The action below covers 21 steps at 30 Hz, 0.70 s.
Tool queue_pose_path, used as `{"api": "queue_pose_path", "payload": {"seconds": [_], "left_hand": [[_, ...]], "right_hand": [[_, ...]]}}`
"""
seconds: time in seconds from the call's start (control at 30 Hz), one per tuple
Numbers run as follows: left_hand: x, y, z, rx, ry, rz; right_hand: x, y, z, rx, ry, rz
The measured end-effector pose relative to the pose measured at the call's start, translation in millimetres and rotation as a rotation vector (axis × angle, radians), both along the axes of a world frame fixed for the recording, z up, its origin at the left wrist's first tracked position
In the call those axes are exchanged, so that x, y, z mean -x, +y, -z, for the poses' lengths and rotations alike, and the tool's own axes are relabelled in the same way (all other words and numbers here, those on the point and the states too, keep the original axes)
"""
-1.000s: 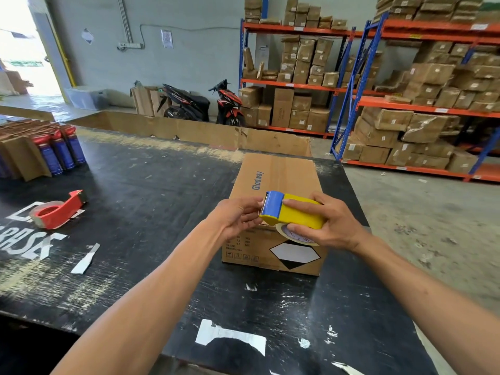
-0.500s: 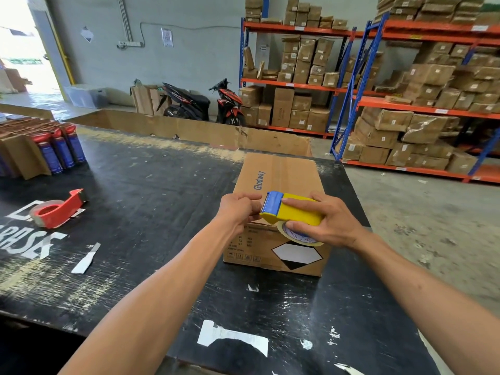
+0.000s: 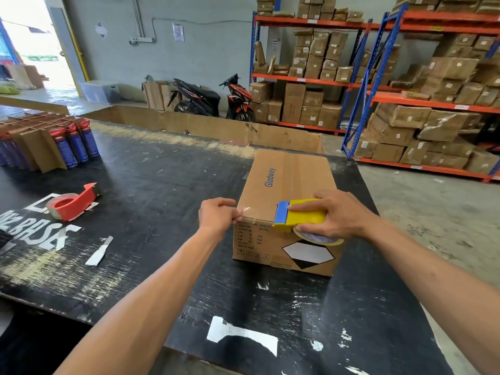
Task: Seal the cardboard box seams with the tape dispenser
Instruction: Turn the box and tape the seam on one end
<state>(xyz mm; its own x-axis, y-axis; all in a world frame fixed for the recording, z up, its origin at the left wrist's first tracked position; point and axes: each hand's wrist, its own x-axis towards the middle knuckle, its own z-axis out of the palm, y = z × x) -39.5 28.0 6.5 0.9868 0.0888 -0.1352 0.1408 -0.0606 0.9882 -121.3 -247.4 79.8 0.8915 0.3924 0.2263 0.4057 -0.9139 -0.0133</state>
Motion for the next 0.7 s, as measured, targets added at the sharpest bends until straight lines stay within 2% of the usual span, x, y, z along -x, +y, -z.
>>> {"api": "queue_pose_path", "payload": {"seconds": [0.4,0.6,0.63,0.7], "left_hand": [[7.4,-9.3,25.2,-0.152,-0.249,-0.074],[-9.4,13.2,36.5,-0.432,-0.265,-0.015],[-10.5,18.2,36.4,-0.486,-0.309,-0.009],[-10.0,23.7,34.0,-0.672,-0.566,-0.079]], "right_hand": [[-13.3,32.7,-17.5,0.194,0.089,0.036],[-18.8,42.3,-17.0,0.225,0.106,0.03],[-19.8,41.9,-17.9,0.218,0.11,0.031],[-22.0,41.1,-17.8,0.208,0.118,0.031]]}}
